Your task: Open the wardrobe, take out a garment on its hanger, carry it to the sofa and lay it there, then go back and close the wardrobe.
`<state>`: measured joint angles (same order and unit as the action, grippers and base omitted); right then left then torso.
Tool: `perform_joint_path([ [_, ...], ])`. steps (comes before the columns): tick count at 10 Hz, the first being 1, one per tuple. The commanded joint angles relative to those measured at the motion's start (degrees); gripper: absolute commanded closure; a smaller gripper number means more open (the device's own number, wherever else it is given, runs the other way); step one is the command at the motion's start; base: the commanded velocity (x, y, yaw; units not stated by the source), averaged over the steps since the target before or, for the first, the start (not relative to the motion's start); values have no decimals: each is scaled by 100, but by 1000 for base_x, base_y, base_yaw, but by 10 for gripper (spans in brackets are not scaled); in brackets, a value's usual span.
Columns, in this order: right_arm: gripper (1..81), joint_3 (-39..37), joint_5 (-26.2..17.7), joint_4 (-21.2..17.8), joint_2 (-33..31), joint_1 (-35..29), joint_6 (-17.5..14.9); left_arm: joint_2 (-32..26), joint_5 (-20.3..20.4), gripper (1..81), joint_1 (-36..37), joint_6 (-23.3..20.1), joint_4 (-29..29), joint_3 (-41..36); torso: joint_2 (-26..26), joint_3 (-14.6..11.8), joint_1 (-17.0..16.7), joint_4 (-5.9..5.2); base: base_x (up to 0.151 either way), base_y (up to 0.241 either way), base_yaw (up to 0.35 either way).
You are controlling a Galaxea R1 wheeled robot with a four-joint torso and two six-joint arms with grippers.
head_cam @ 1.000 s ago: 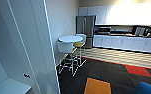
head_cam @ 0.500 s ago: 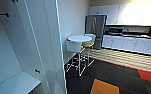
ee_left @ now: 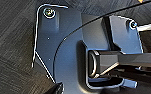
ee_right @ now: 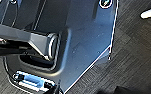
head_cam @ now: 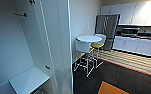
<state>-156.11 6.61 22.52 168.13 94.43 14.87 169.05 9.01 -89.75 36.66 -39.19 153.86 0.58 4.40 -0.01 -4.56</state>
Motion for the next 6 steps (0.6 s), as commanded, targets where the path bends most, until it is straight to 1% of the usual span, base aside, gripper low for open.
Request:
perform_joint_path([
  [1, 10, 21, -283, -54, -14, -165, 16, -20, -233, 10, 181, -36, -27, 13, 0, 0, 1, 0, 0, 0, 277],
  [6, 10, 21, -283, -19, 65, -235, 7, 33, -312, 10, 190, -53, -27, 13, 0, 0, 1, 0, 0, 0, 277],
])
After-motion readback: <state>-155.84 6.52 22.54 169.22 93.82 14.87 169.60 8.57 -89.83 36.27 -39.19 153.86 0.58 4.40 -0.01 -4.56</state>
